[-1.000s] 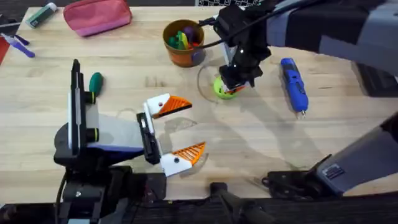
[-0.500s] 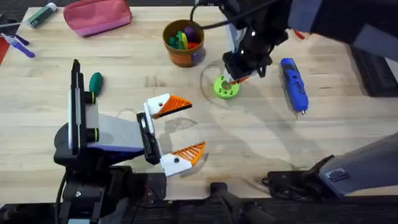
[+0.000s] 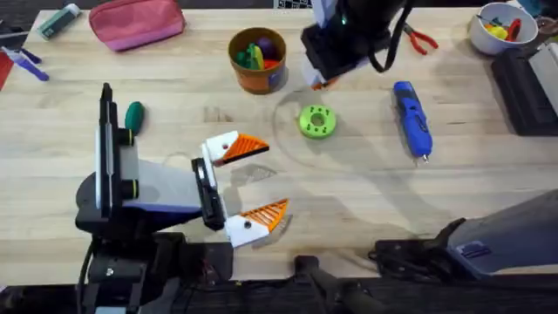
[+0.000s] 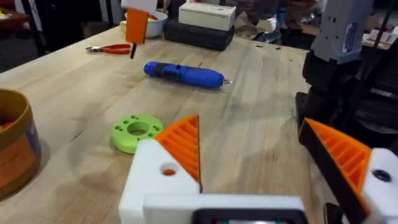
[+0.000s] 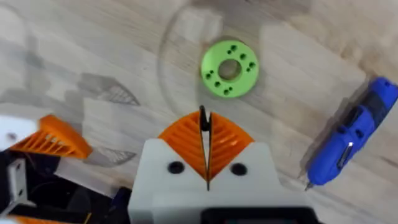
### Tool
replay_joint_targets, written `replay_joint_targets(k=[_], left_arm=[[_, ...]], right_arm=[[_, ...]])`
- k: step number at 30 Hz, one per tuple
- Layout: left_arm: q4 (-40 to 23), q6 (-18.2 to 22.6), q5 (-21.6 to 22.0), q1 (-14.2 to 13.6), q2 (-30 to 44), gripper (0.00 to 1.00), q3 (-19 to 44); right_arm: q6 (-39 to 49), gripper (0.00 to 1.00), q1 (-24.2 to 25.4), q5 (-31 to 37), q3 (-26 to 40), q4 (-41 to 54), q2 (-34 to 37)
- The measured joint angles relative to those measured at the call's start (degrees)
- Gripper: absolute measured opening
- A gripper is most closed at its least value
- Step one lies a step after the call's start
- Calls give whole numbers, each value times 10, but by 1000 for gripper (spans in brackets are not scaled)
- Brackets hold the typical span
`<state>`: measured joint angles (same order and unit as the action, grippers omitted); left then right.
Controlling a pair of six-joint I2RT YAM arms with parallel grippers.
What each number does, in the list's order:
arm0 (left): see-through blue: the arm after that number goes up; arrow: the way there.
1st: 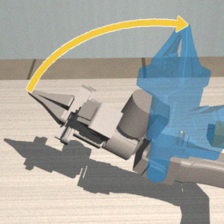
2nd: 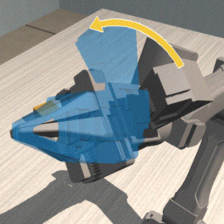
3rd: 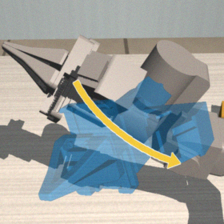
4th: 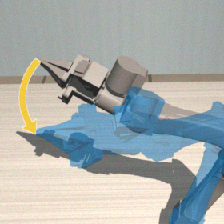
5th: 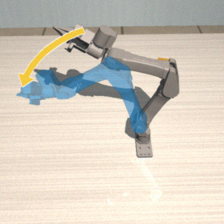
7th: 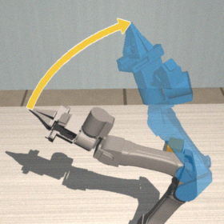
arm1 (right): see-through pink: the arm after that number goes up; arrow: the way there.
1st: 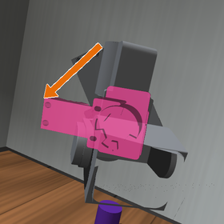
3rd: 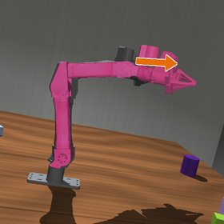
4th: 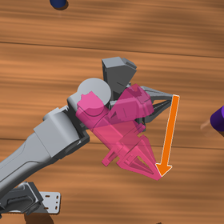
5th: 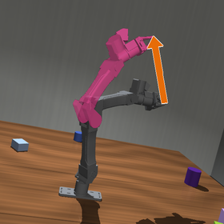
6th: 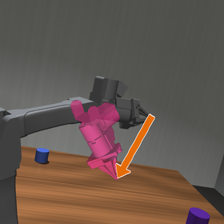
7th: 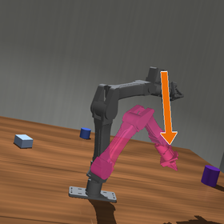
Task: Pick up the gripper from the table and insert it into the empty holder that is missing its gripper. Then pick up a screw, insert it into the mounting hole, and use the screwdriver to tighten it. Finally, clean up the table by picking up the vegetable and placing it into the bucket.
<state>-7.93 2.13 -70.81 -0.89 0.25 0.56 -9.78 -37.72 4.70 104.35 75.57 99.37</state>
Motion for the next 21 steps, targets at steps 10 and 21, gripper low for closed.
replay_joint_targets(k=[10,21], left_arm=[[0,0,0,0,0,986,0],[0,0,0,0,0,987,0]], right_arm=[[120,6,-115,0,69,2,0],[269,6,-215,0,69,-27,0]])
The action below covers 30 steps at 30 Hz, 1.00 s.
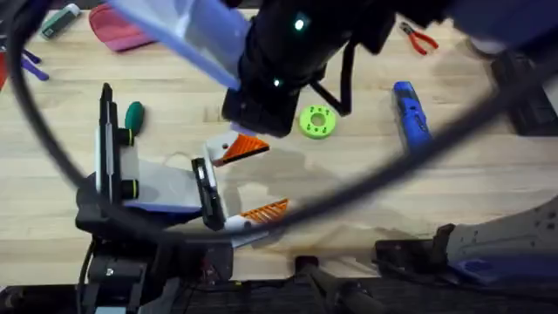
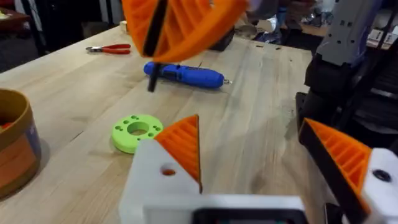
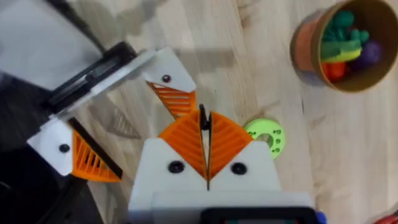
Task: Pick up the gripper from the table and insert it into the empty holder that is missing its gripper. Then pick up a screw, insert it into the mounting hole, and use the screwdriver to tighten it. Finally, clean up the table by picking up the vegetable and placing it into the bucket.
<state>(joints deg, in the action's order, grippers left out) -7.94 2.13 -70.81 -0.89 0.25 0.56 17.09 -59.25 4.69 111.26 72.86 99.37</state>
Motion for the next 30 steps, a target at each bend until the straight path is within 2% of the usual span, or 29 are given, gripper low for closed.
replay_joint_targets(k=[9,13,21,30], left_arm=[[0,0,0,0,0,987,0],[0,0,0,0,0,986,0],[0,0,0,0,0,985,0],[0,0,0,0,0,986,0]], right_arm=[[81,6,-17,0,0,11,0],[90,6,-17,0,12,21,1],[92,6,-19,0,96,70,35],[111,6,-47,0,100,85,81]])
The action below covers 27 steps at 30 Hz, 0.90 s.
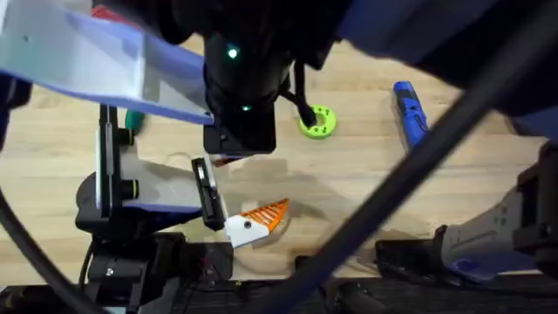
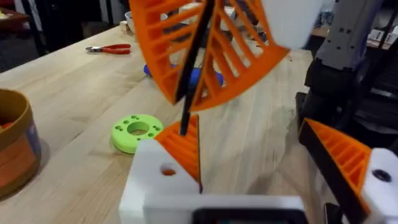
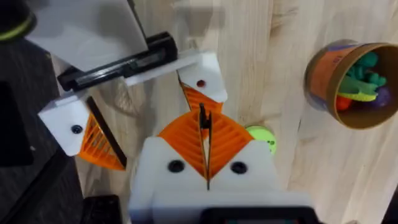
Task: Pick up the gripper from the table and insert it into the empty holder that is missing its gripper. Then pick up a screw, insert it into the mounting hole, and use the screwdriver to tighten it. Finally, clean up the table by picking up the vegetable and placing it into the bucket.
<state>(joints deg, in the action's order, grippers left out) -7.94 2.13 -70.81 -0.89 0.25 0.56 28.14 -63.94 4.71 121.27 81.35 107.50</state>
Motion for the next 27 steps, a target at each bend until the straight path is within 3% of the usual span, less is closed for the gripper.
replay_joint_targets(k=[27], left_arm=[[0,0,0,0,0,986,0]], right_arm=[[37,6,-5,2,1,-19,25]])
